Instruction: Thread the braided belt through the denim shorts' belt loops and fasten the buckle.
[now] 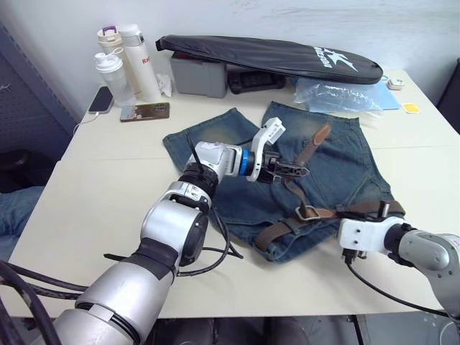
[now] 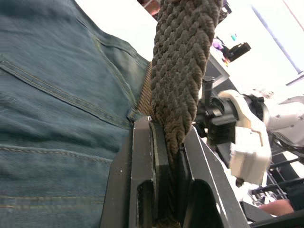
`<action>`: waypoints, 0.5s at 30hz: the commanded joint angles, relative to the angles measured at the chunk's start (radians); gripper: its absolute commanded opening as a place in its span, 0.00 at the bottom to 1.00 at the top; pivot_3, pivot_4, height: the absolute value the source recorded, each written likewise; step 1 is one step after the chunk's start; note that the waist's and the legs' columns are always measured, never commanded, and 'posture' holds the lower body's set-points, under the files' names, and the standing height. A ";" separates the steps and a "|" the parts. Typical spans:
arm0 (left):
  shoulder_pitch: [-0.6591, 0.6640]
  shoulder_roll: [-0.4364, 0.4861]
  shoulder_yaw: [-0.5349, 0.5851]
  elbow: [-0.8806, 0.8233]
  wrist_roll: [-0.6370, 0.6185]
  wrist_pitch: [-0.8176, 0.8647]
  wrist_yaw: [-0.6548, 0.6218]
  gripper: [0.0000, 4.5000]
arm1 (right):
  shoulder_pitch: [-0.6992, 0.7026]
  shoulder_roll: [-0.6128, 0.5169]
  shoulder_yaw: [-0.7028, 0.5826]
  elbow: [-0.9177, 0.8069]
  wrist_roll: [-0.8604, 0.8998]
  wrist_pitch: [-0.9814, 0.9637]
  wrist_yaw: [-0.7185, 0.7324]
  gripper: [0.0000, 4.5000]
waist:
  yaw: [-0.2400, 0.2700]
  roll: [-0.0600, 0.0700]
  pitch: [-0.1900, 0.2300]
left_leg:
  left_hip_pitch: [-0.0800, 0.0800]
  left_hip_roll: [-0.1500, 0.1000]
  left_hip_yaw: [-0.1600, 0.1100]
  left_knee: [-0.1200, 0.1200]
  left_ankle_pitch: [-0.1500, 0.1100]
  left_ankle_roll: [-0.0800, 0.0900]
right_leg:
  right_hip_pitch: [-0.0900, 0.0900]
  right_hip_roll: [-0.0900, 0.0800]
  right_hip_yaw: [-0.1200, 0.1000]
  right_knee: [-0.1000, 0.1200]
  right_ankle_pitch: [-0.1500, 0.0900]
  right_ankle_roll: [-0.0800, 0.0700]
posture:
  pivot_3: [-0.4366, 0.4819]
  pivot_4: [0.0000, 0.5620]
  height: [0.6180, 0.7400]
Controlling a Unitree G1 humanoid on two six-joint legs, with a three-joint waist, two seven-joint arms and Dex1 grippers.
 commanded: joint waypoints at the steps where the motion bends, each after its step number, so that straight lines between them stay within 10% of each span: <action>1: -0.043 0.025 0.017 -0.026 -0.022 -0.022 0.007 0.00 | -0.061 0.067 0.084 -0.081 0.026 0.075 0.028 0.06 | -0.003 0.000 0.000 | 0.000 0.000 0.000 0.000 0.000 0.000 | 0.000 0.000 0.000 0.000 0.000 0.000 | 0.48 0.27 1.00; 15: -0.041 0.204 -0.021 -0.011 0.027 -0.058 -0.010 0.00 | -0.331 0.340 0.364 -0.185 -0.037 0.590 0.107 0.06 | -0.018 0.003 -0.002 | 0.001 0.003 -0.001 0.001 0.000 0.000 | -0.002 0.002 0.000 0.006 0.001 -0.001 | 0.48 0.27 1.00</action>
